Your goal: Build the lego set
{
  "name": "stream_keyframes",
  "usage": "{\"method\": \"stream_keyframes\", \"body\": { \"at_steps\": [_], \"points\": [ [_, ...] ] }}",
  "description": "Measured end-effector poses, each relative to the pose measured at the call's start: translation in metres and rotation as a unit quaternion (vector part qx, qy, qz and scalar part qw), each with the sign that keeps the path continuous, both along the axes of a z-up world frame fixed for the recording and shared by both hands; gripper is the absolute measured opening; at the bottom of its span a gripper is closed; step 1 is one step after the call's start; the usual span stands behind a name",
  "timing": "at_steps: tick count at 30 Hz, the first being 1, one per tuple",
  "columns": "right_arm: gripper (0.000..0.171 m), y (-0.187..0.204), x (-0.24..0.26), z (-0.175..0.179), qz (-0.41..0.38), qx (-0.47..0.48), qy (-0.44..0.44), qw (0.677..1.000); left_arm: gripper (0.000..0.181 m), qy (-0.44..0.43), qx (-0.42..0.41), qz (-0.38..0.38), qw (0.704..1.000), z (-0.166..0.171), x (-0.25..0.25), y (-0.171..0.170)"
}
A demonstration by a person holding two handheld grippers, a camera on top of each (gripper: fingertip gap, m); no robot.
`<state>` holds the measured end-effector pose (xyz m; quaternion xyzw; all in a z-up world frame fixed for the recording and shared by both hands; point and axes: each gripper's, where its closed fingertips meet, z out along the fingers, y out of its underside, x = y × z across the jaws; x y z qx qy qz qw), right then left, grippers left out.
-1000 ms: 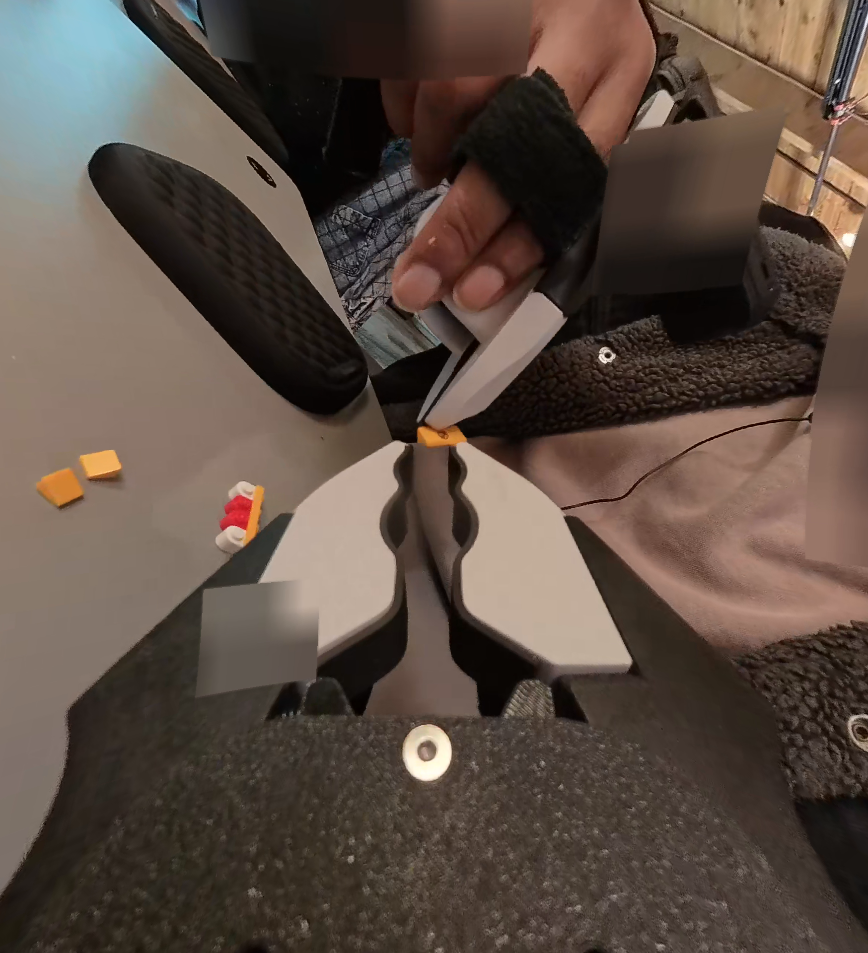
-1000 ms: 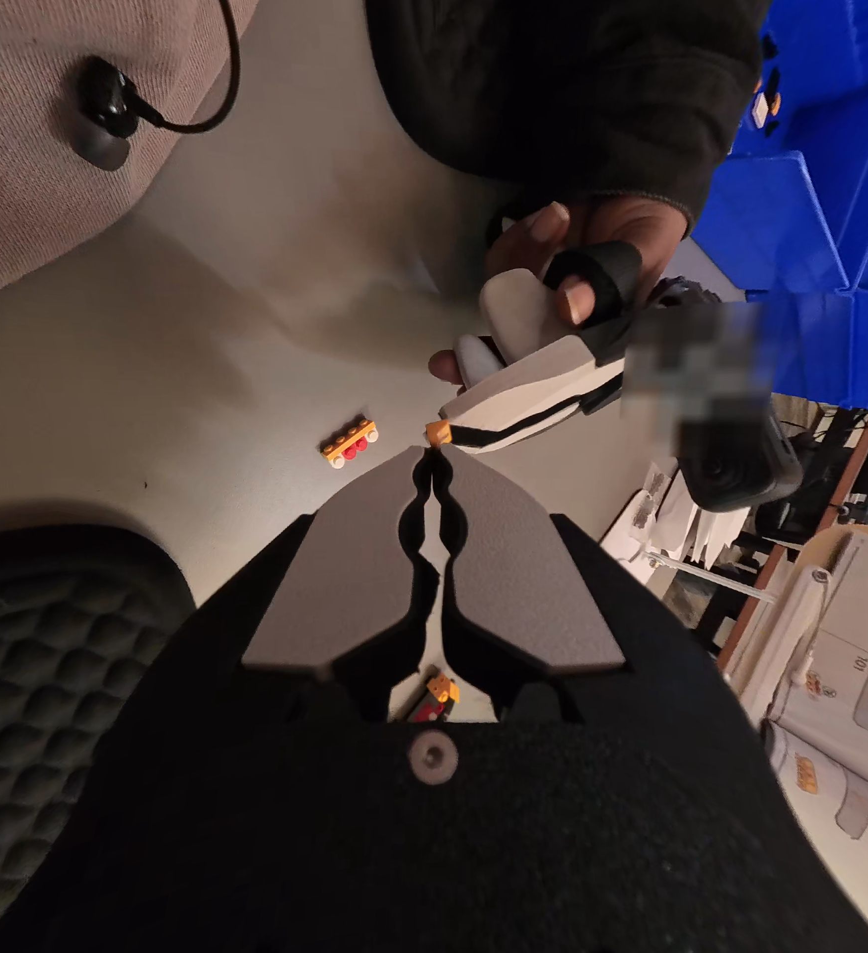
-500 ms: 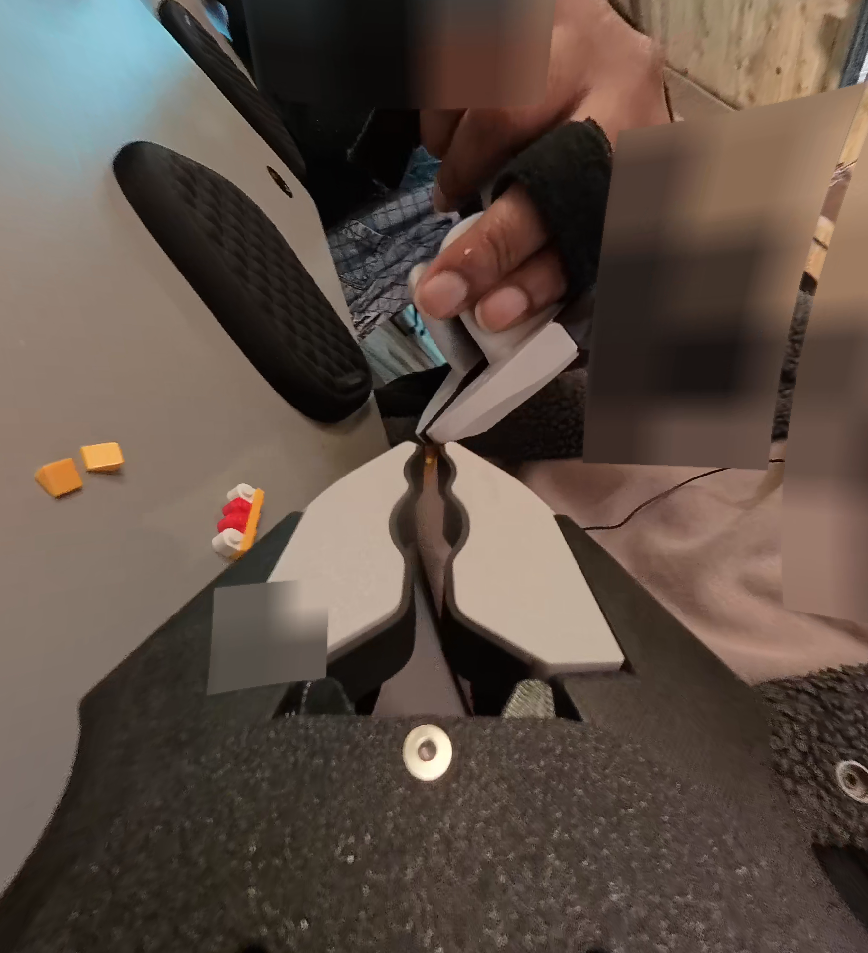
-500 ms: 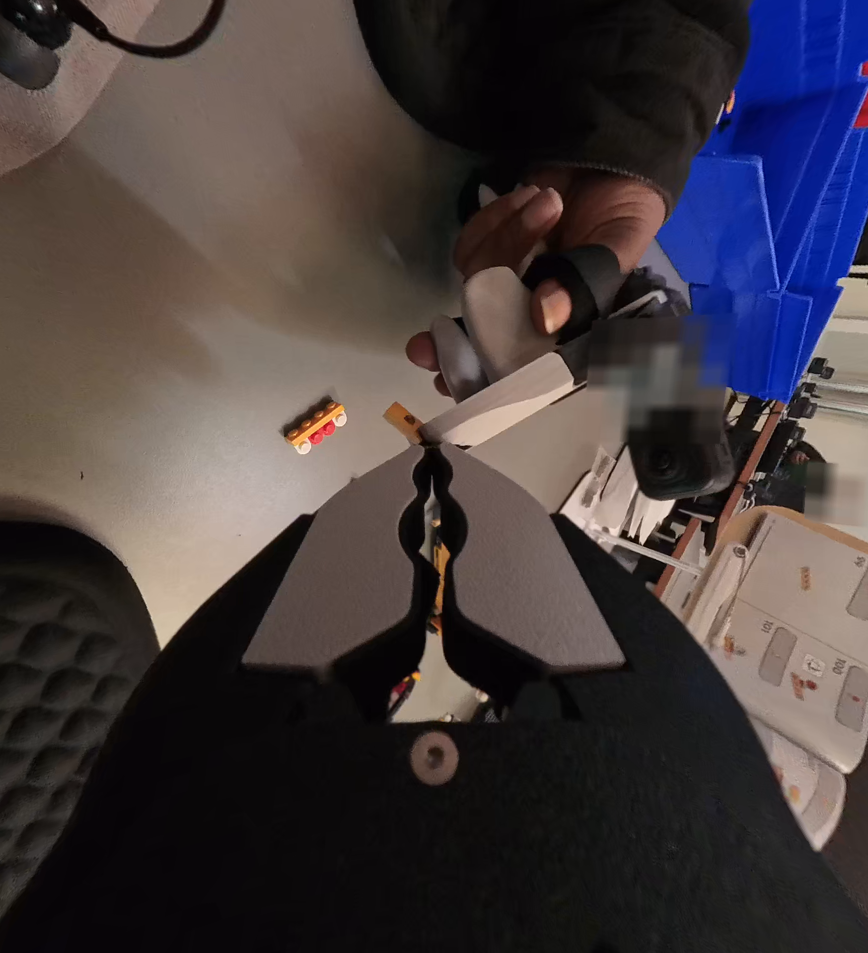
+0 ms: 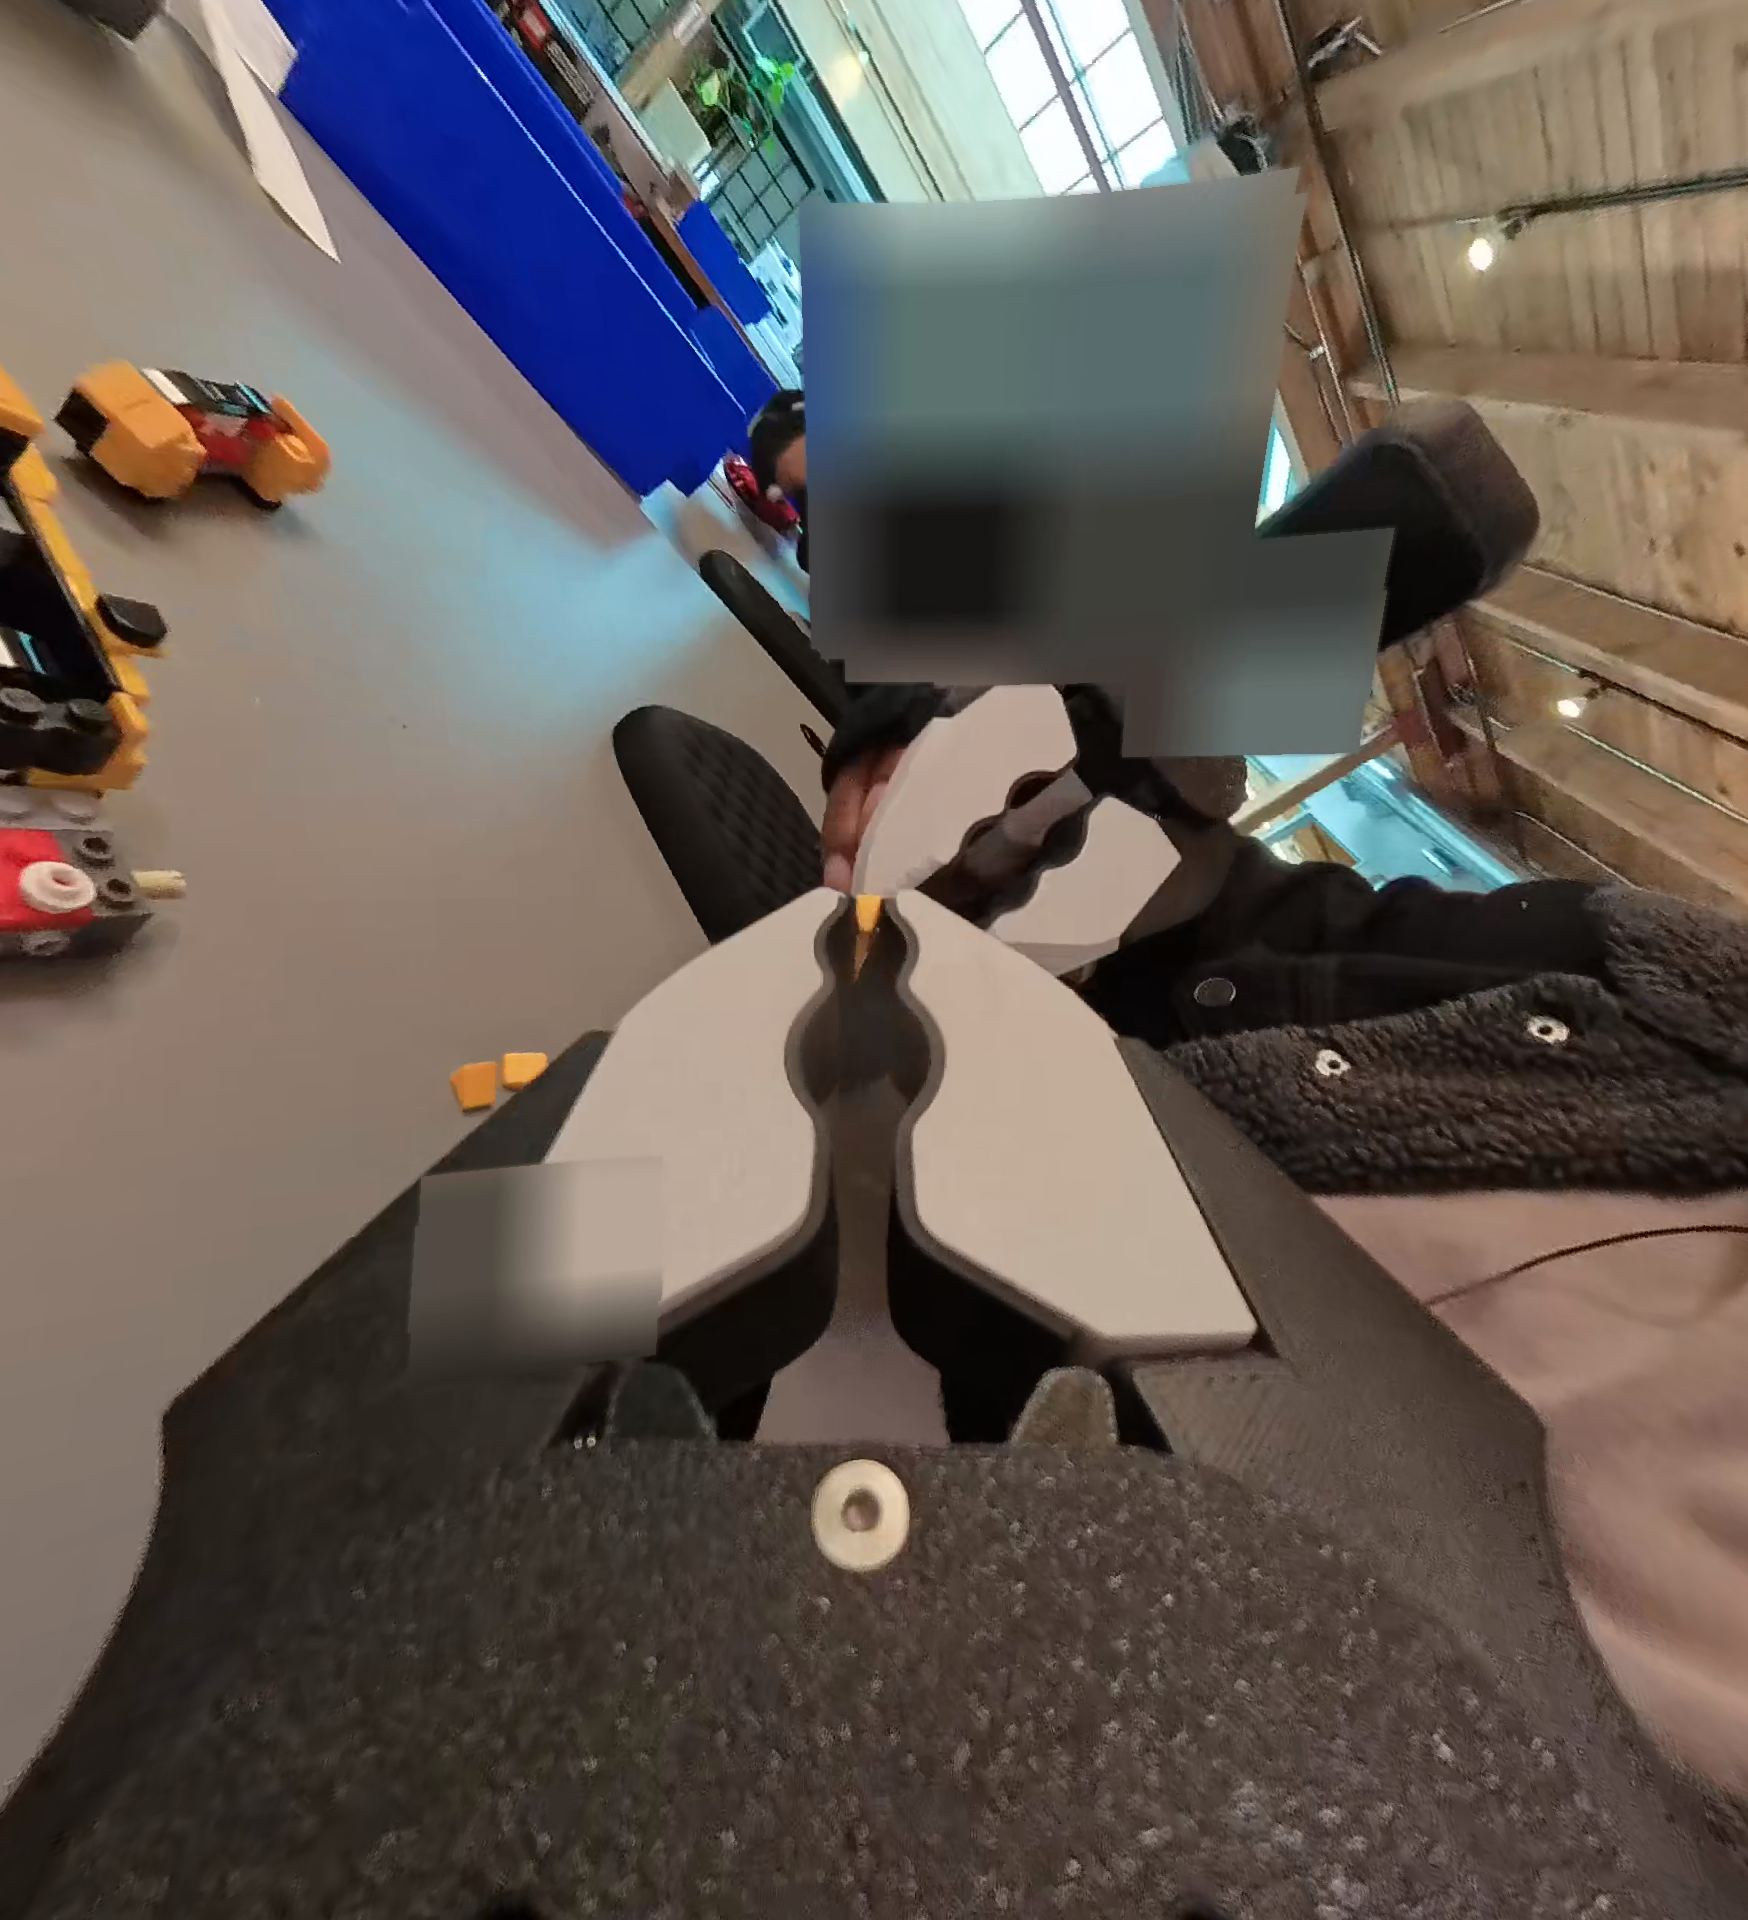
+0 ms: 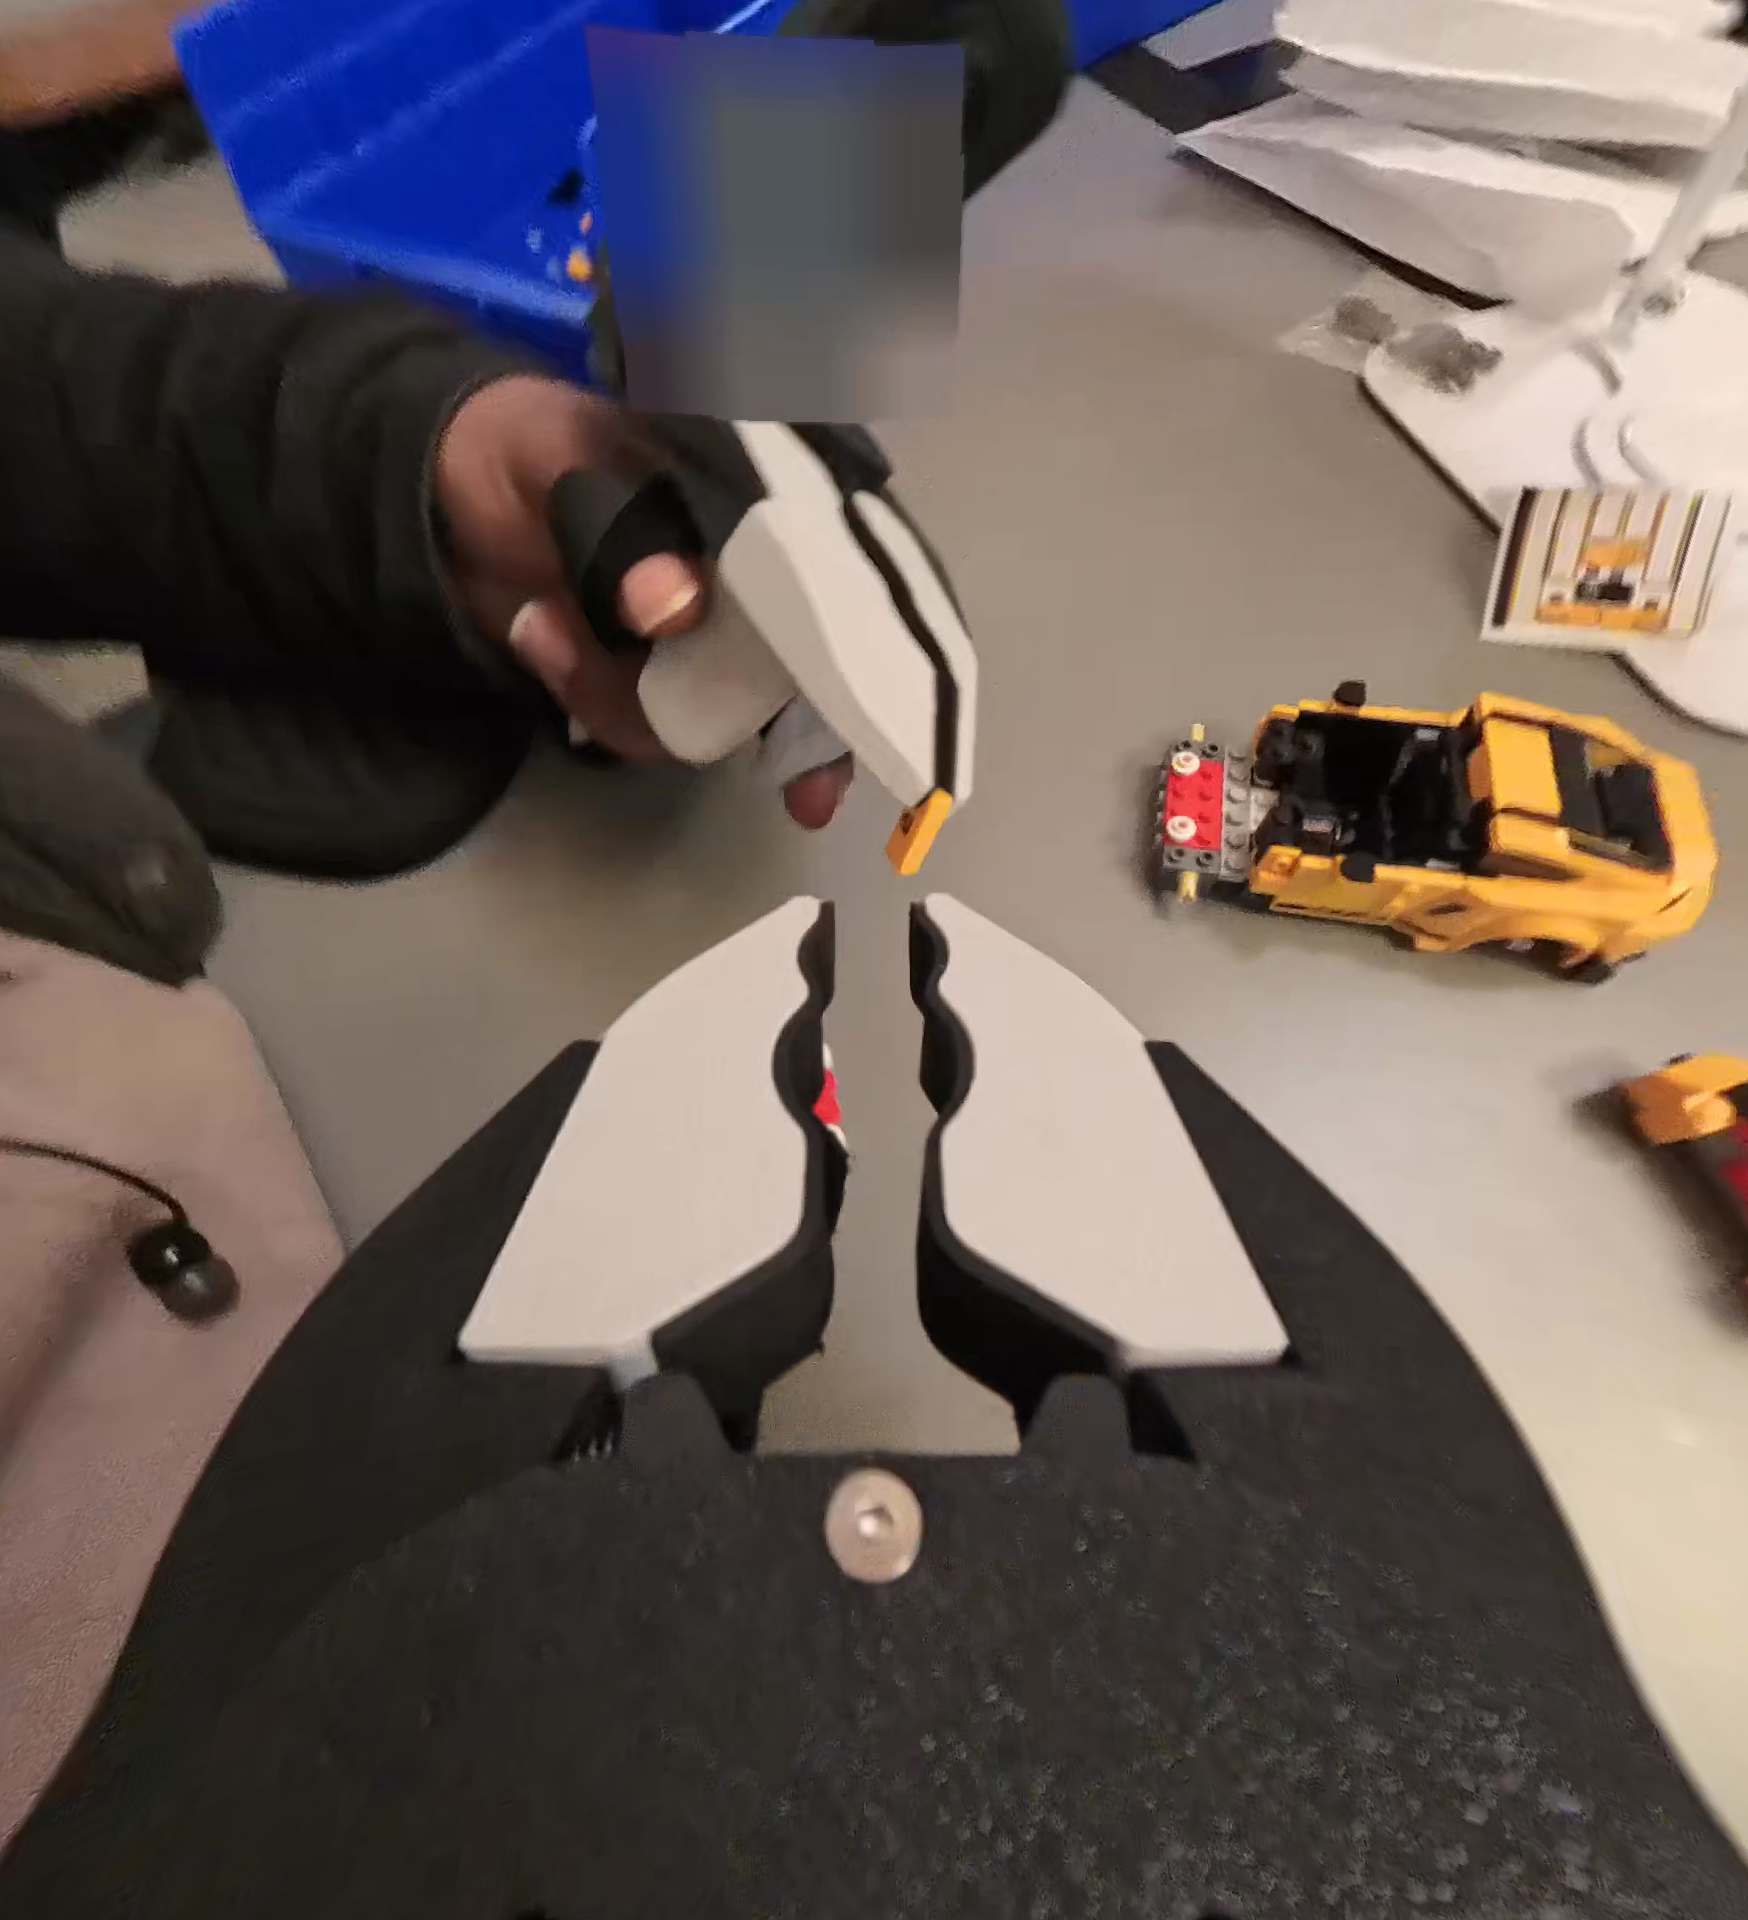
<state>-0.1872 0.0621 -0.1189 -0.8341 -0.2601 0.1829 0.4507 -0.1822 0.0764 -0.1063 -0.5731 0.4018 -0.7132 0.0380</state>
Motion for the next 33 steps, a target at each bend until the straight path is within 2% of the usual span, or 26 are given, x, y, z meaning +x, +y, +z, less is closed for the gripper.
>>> {"method": "stream_keyframes", "body": {
  "at_steps": [4,12,16,18,20,22,24,27,33],
  "points": [
    [0.014,0.008,0.0,0.002,-0.02,-0.035,0.047,0.998,0.004,0.001,0.004,0.009,1.0,-0.001,0.003,-0.006],
    [0.005,0.017,0.002,0.0,-0.023,-0.053,0.037,0.998,0.004,0.002,-0.009,0.02,1.0,0.0,0.004,-0.003],
    [0.004,0.013,0.001,-0.003,0.005,-0.08,0.036,0.996,0.004,0.002,0.009,0.008,1.0,-0.002,0.002,-0.006],
    [0.005,0.005,0.0,-0.009,0.042,-0.126,0.021,0.991,0.015,-0.001,0.078,-0.016,0.997,-0.006,0.0,-0.011],
    [0.004,-0.007,0.003,-0.021,0.081,-0.186,-0.02,0.979,0.018,0.004,0.212,-0.044,0.976,-0.02,-0.006,-0.013],
    [0.005,-0.019,0.005,-0.036,0.116,-0.247,-0.067,0.96,0.018,0.027,0.355,-0.081,0.931,-0.046,-0.013,-0.015],
    [0.005,-0.027,0.004,-0.05,0.148,-0.294,-0.106,0.938,0.019,0.054,0.442,-0.129,0.886,-0.072,-0.02,-0.025],
    [0.005,-0.029,-0.001,-0.064,0.177,-0.334,-0.141,0.915,0.025,0.083,0.47,-0.167,0.863,-0.094,-0.024,-0.037],
    [0.005,-0.025,-0.005,-0.076,0.192,-0.371,-0.159,0.895,0.021,0.081,0.496,-0.152,0.851,-0.096,-0.021,-0.035]
  ]
}}
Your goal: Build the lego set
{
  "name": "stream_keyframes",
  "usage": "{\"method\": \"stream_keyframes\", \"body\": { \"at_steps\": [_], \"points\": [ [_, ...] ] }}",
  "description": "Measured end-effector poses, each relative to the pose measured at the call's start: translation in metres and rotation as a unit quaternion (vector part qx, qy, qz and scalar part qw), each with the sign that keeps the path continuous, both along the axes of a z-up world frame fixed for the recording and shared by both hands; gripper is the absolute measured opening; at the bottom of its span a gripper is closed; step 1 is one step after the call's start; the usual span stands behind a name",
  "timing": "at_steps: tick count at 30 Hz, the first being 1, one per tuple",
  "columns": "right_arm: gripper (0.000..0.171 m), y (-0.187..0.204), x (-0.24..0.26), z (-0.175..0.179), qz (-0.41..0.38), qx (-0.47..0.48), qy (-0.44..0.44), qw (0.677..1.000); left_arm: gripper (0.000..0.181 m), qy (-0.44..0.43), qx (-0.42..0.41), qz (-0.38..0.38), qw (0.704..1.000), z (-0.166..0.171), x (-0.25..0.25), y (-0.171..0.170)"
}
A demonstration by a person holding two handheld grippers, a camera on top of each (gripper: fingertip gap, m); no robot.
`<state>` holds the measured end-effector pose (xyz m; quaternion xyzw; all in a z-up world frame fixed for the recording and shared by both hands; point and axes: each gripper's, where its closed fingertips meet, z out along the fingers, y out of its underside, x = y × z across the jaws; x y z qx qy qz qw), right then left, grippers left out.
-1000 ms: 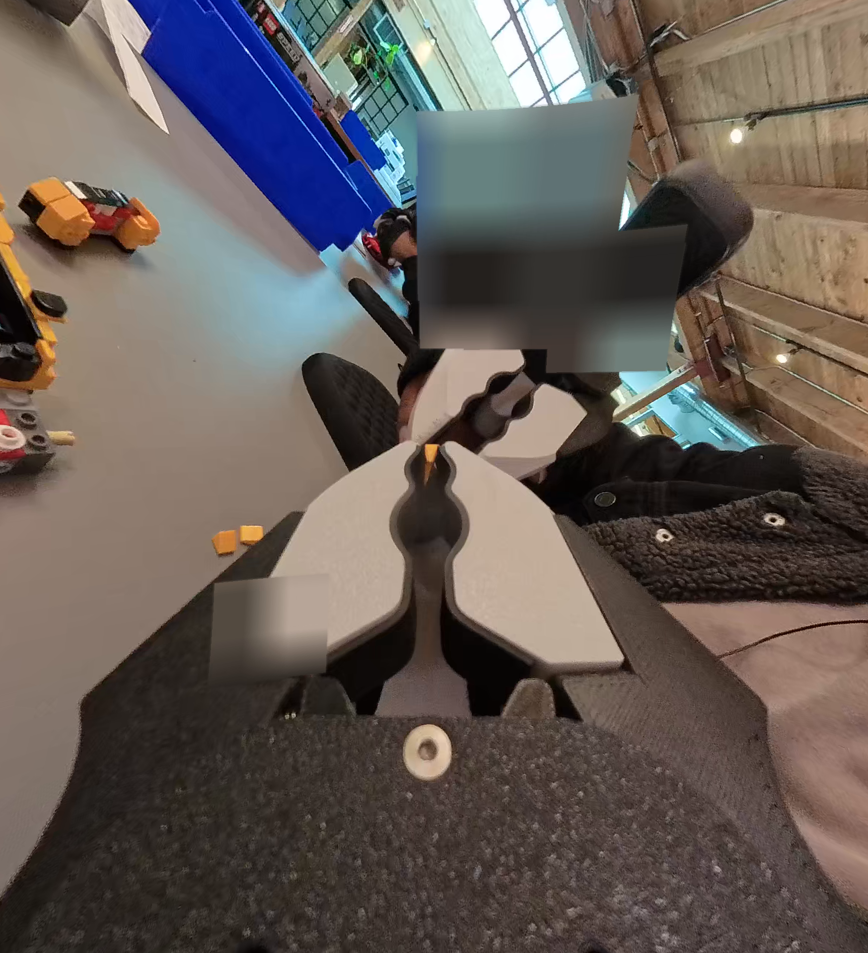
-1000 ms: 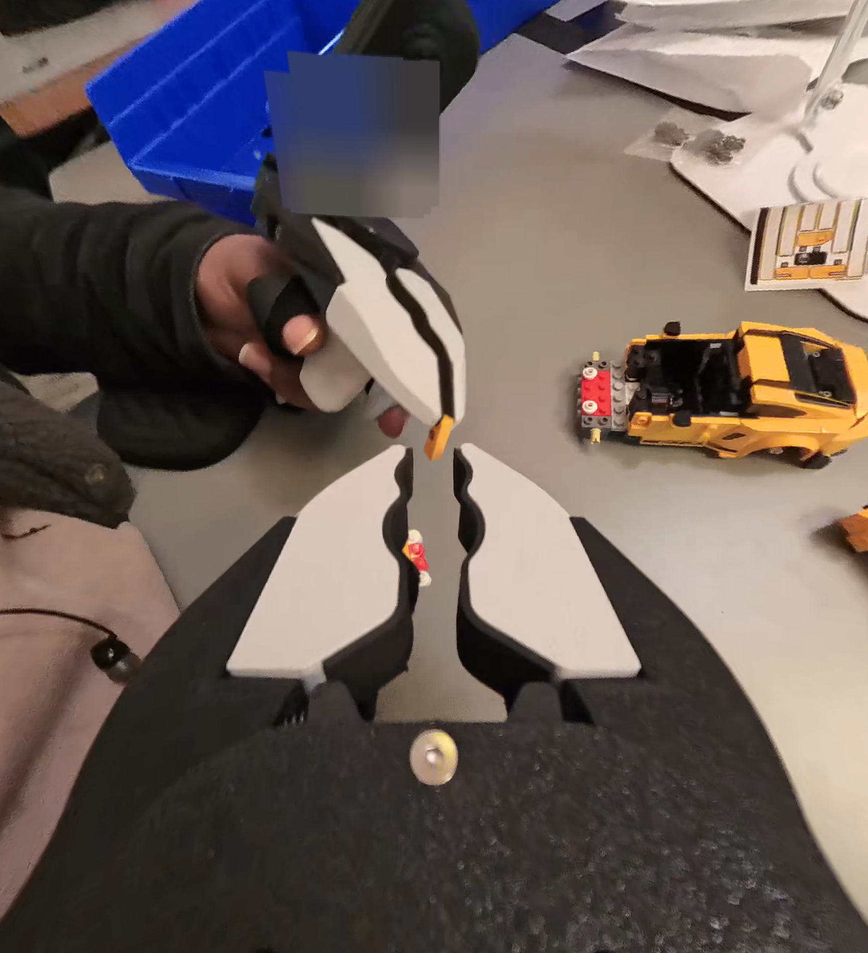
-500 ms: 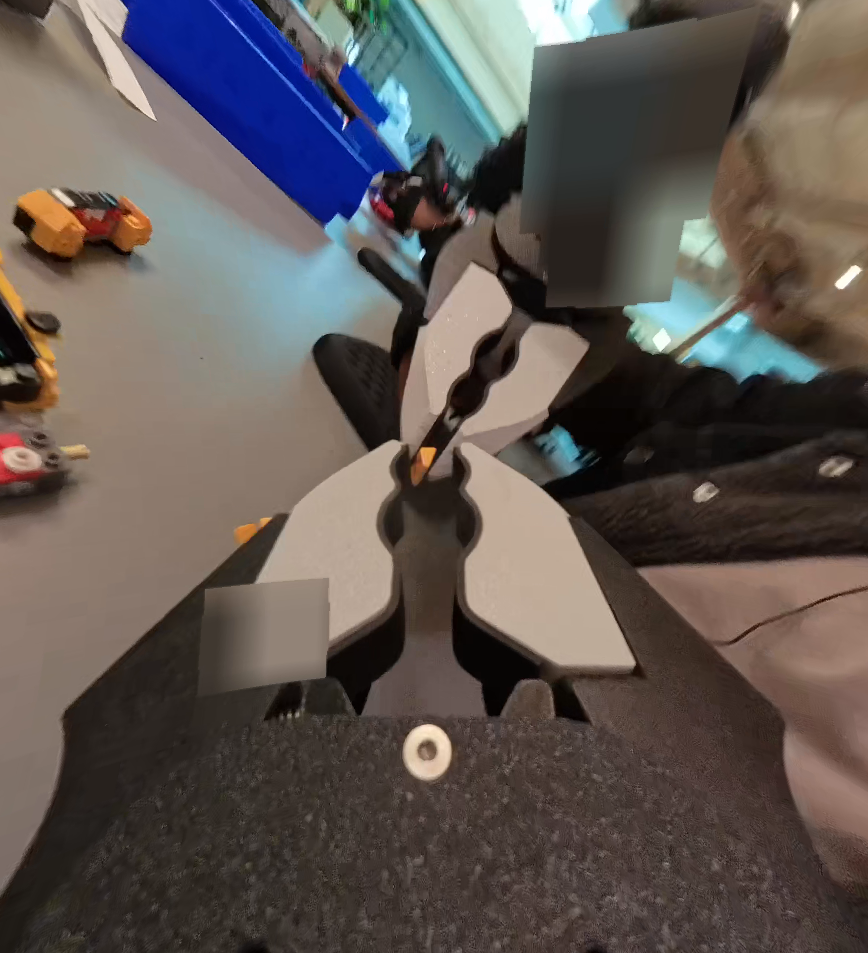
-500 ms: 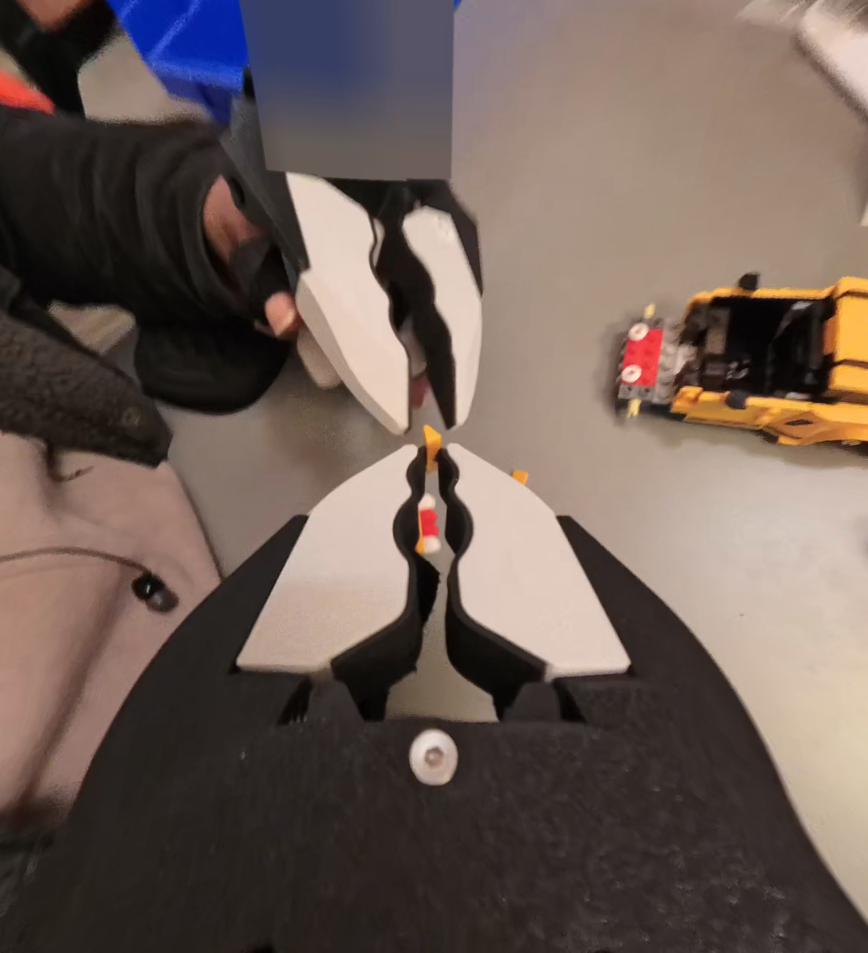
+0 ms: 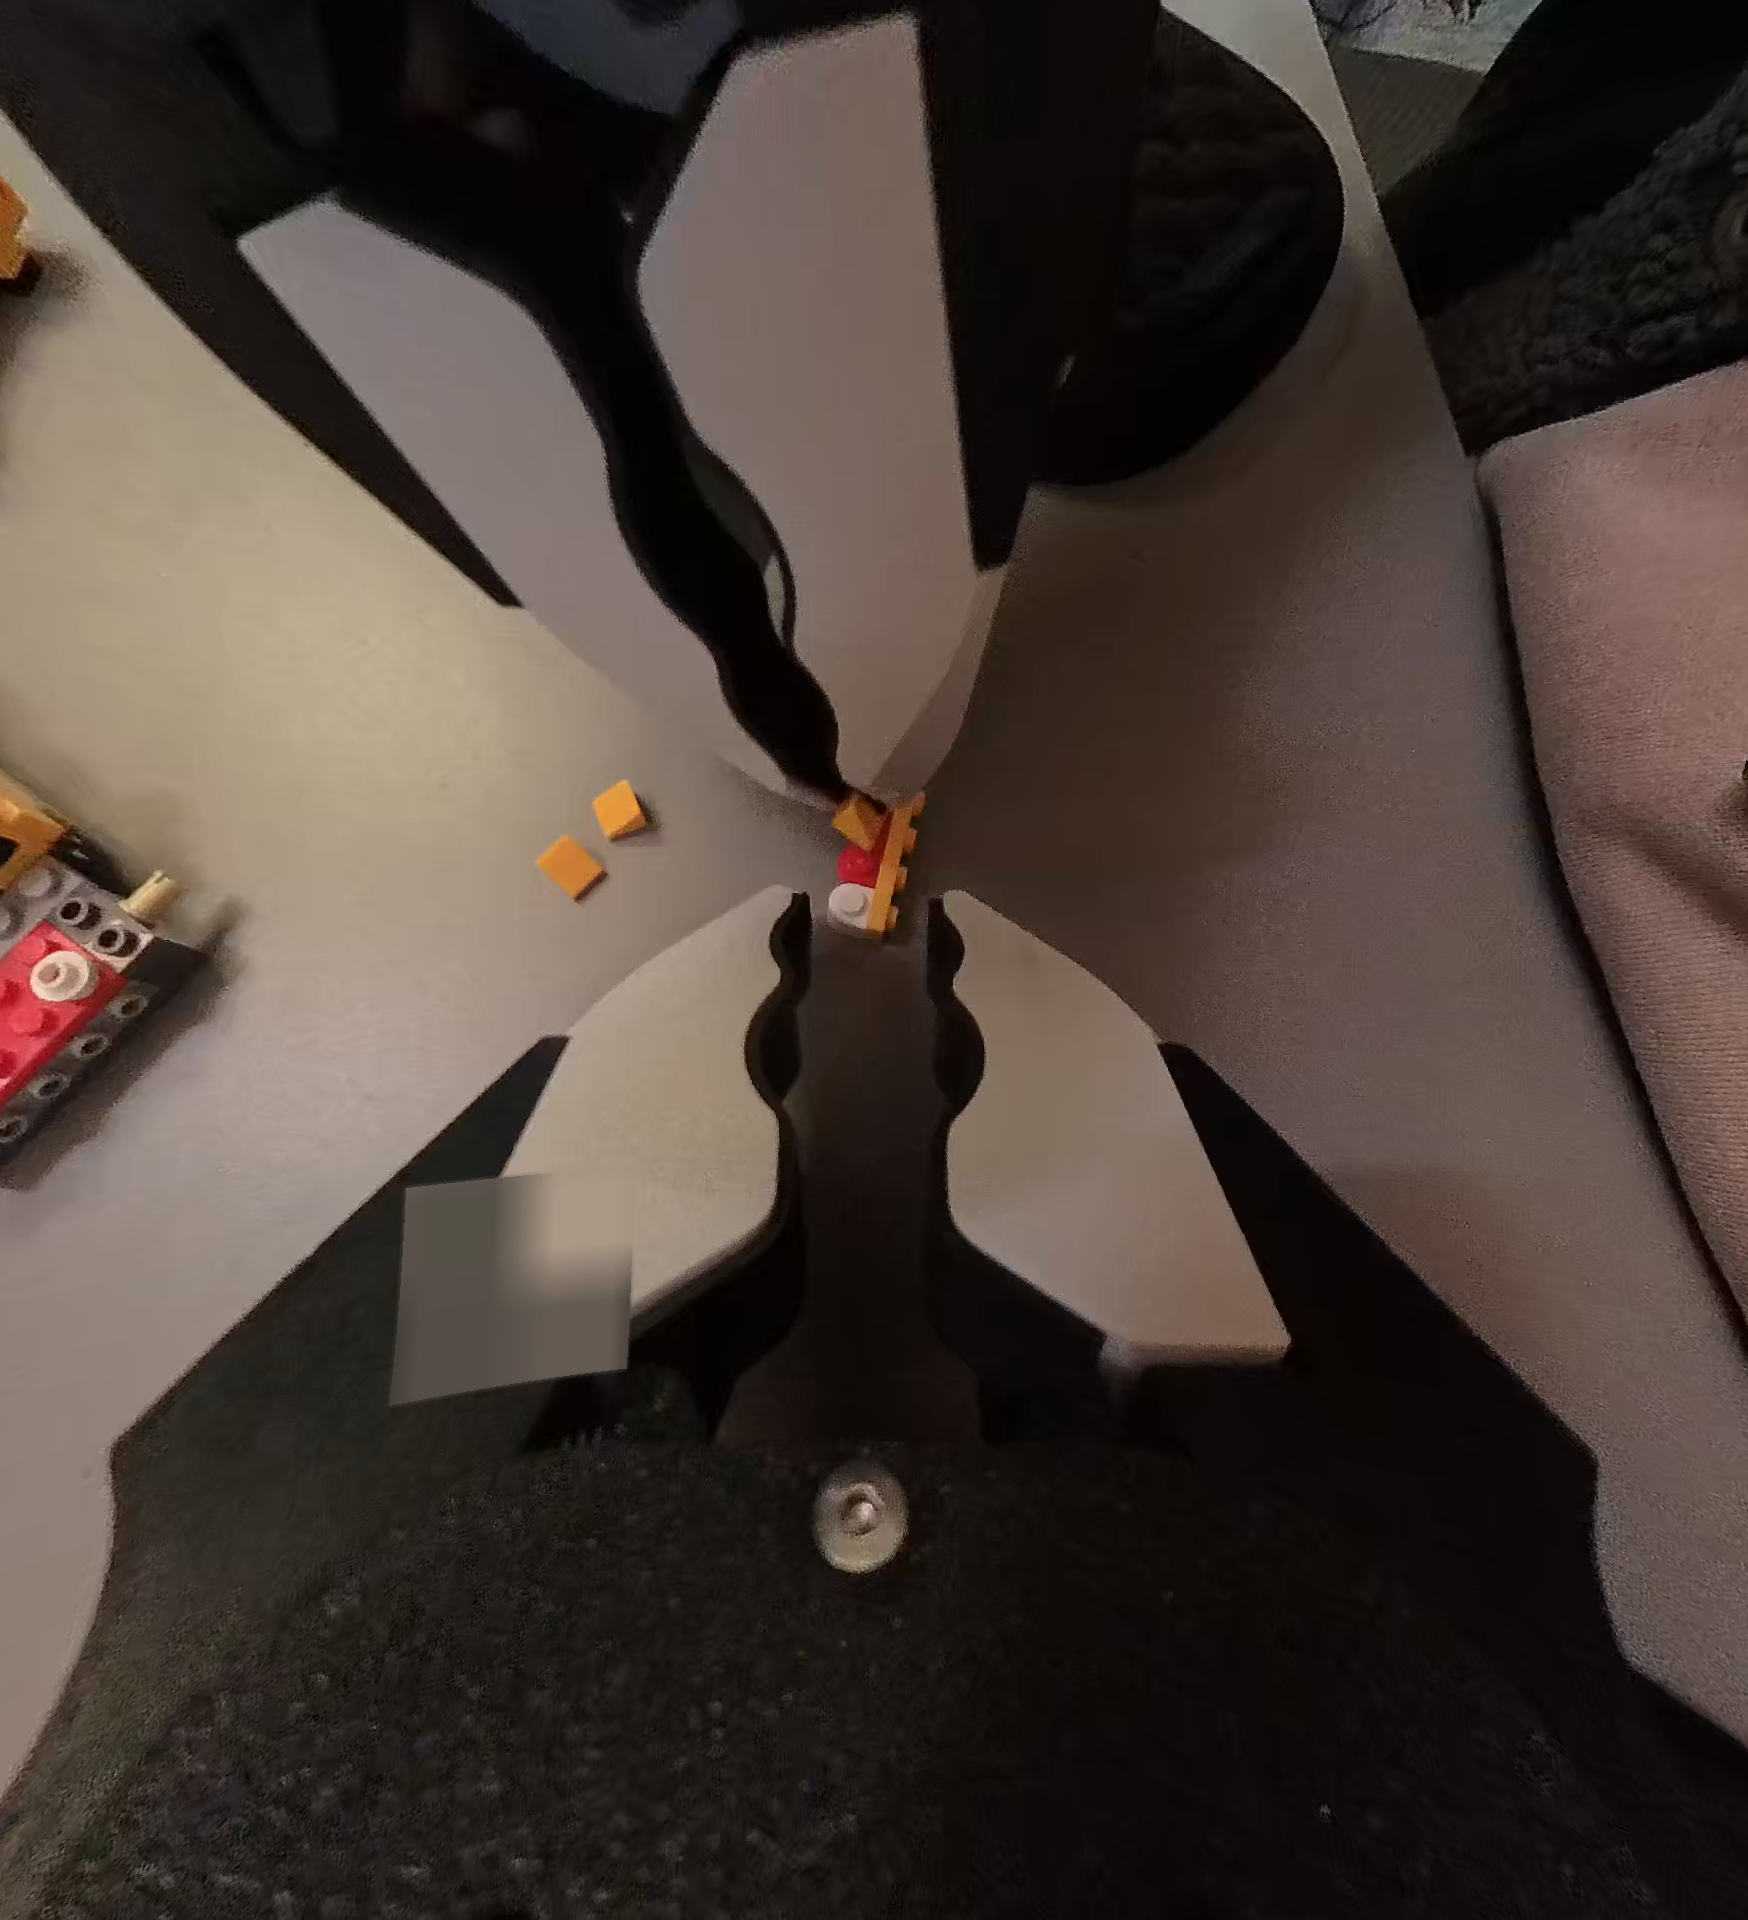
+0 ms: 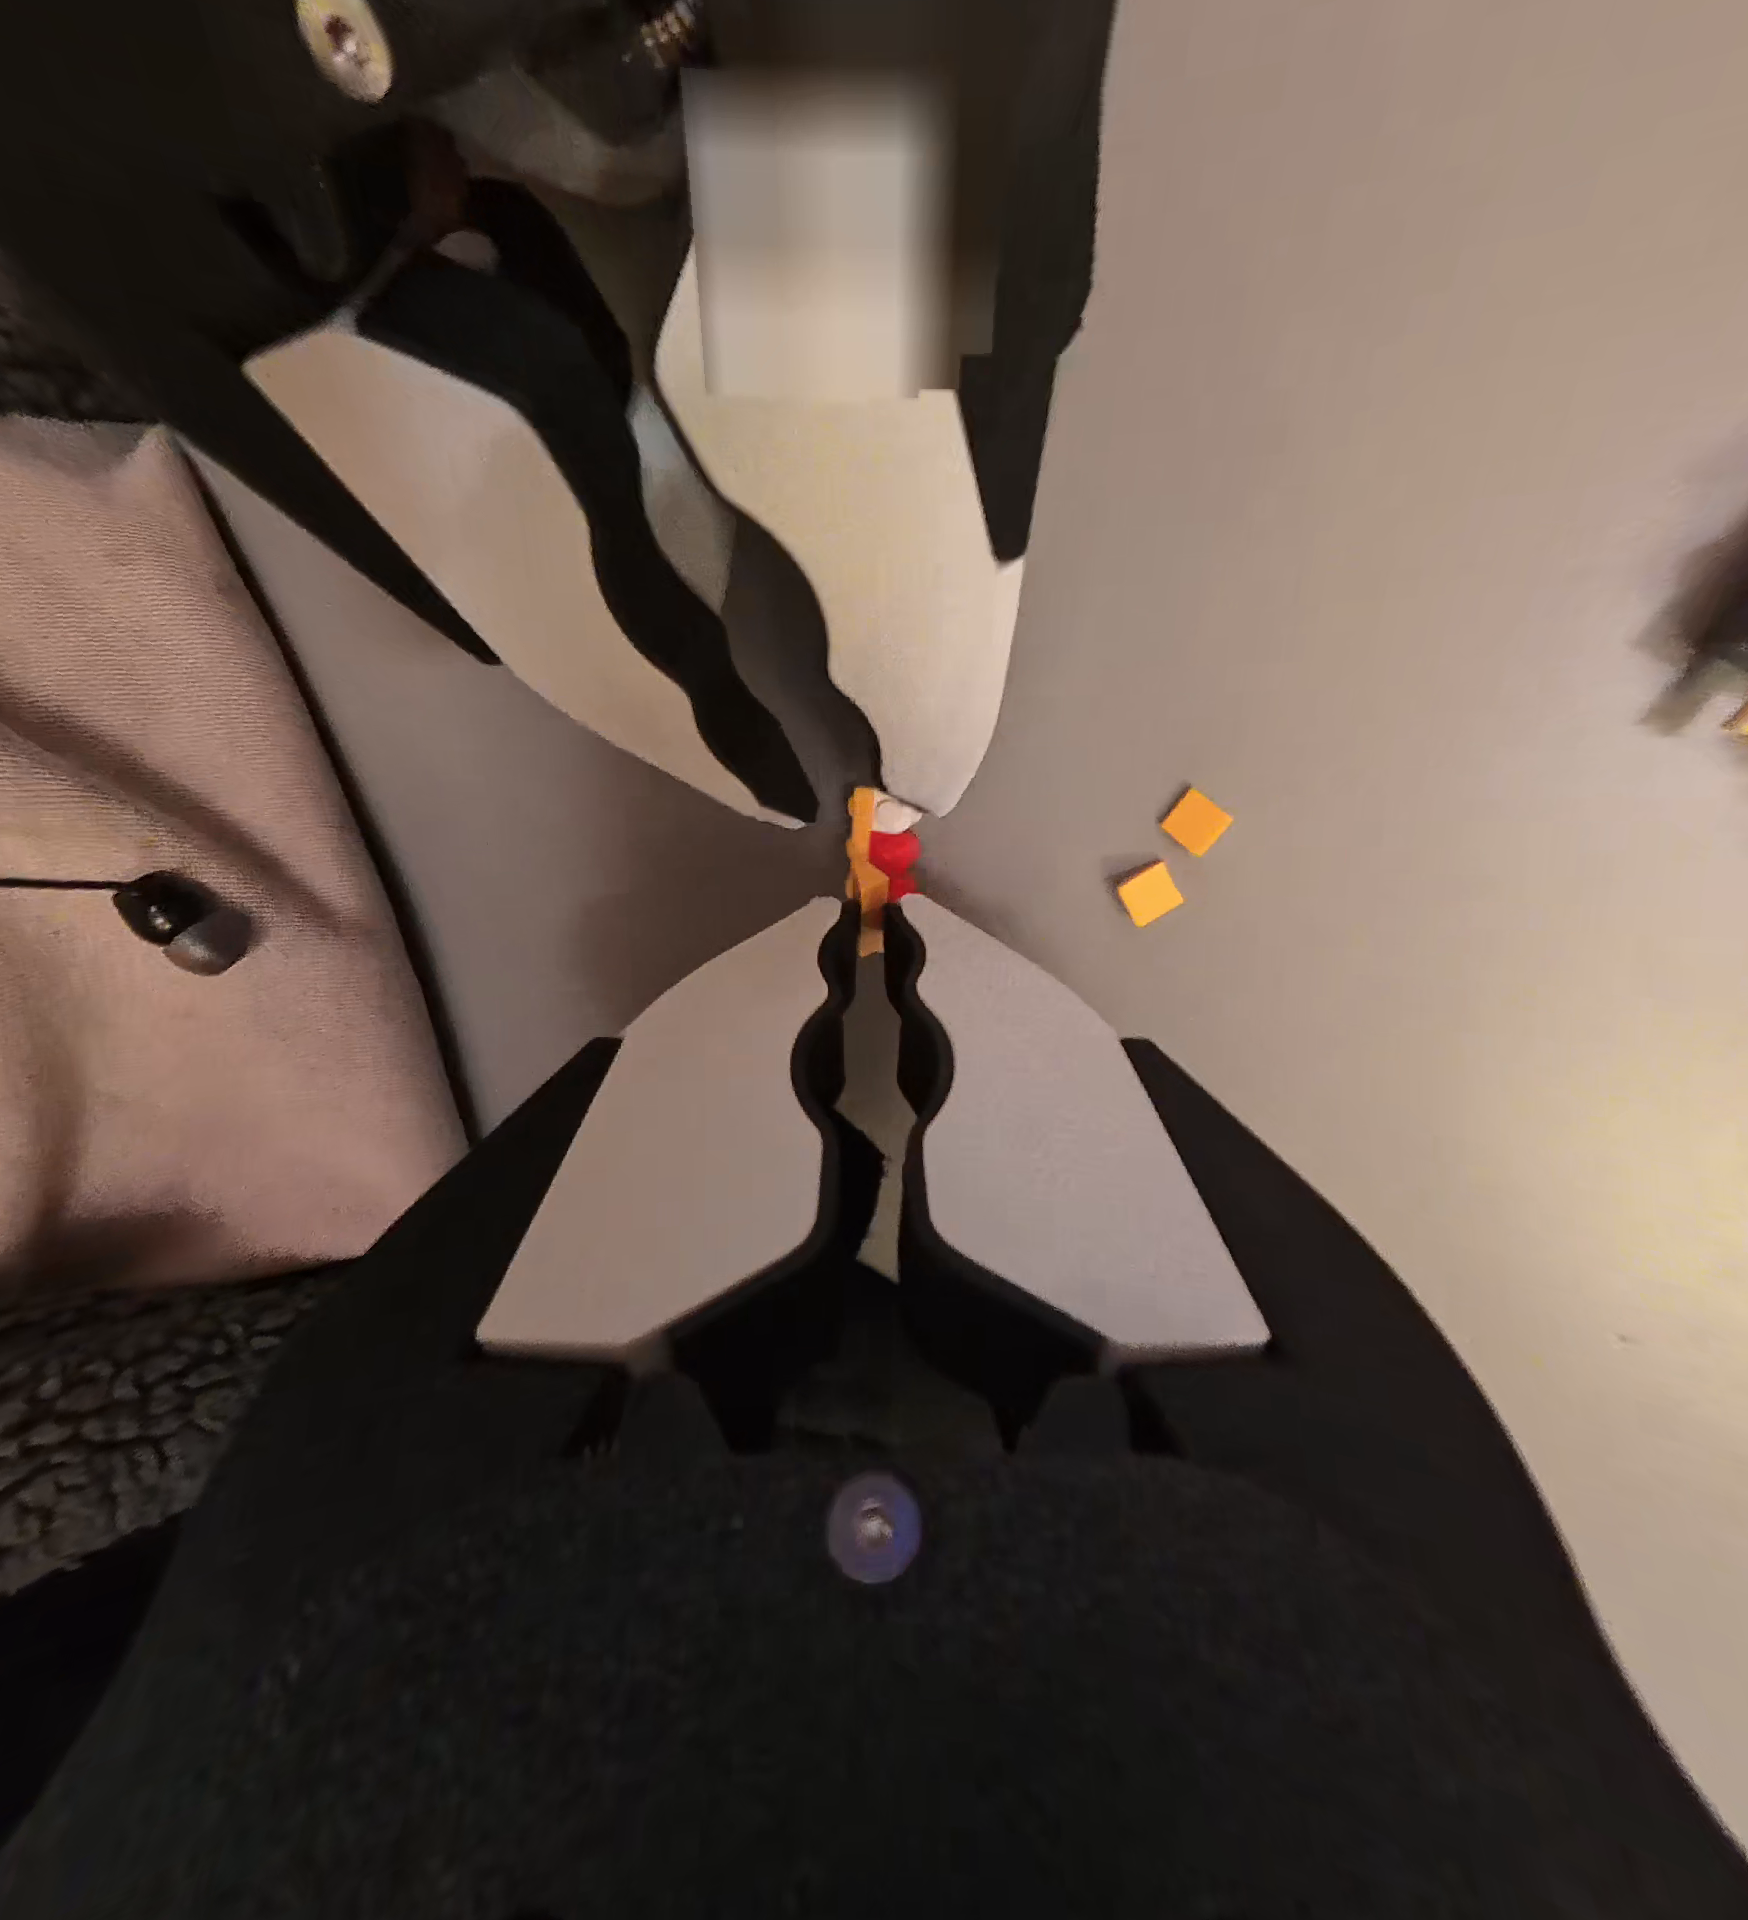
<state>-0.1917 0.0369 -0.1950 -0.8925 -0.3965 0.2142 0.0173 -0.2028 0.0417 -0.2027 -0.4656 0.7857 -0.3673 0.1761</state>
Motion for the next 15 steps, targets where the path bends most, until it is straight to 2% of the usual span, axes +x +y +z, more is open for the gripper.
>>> {"method": "stream_keyframes", "body": {
  "at_steps": [15],
  "points": [
    [0.005,-0.0007,-0.0057,-0.0075,-0.006,-0.065,0.017,0.998,0.013,-0.008,0.044,0.004,0.999,-0.0048,0.0023,0.0026]
  ]
}}
